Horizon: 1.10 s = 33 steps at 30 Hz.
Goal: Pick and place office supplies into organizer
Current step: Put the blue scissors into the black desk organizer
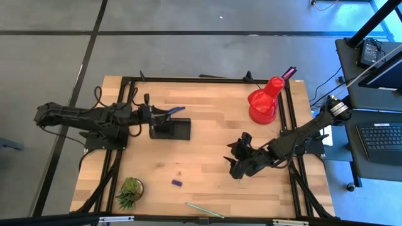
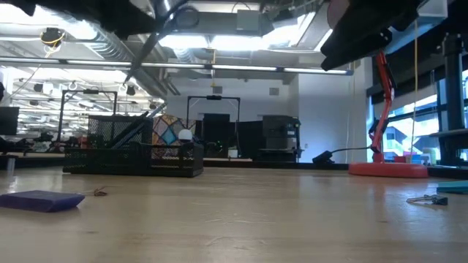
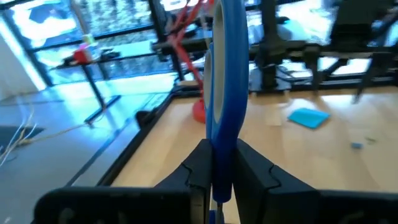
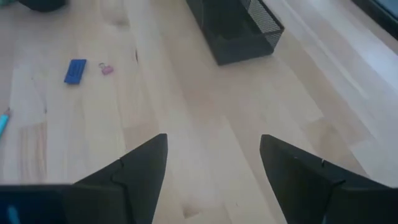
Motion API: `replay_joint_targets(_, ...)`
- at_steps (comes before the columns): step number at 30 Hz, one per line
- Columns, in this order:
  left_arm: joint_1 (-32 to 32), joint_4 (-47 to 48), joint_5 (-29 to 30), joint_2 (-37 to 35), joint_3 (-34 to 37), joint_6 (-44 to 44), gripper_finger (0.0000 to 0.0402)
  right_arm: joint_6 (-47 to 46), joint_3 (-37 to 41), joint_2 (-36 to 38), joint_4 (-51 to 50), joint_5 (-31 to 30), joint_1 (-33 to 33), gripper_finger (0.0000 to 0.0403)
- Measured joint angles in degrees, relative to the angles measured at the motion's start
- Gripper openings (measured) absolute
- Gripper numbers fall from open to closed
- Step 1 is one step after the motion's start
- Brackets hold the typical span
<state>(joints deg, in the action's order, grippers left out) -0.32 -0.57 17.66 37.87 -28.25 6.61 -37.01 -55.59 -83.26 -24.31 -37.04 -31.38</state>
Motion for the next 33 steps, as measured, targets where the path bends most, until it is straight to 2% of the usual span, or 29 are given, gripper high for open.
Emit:
replay_joint_targets(12,12.67,-6.54,-12.59,-1.46,8.40,-3.73,0.0035,0.17,0.22,0.21,0.57,0.22,0.00,0.0260)
replay_joint_targets(17,15.41,-9.04,-15.85,-1.45,11.35,-5.71,0.0036,0.11,0.22,0.19,0.57,0.22,0.00,0.0260)
replay_joint_targets(33,18.14,-8.78,-16.14,-1.43,17.59,-9.94,0.0035,-0.02,0.22,0.17,0.54,0.24,0.01,0.0260)
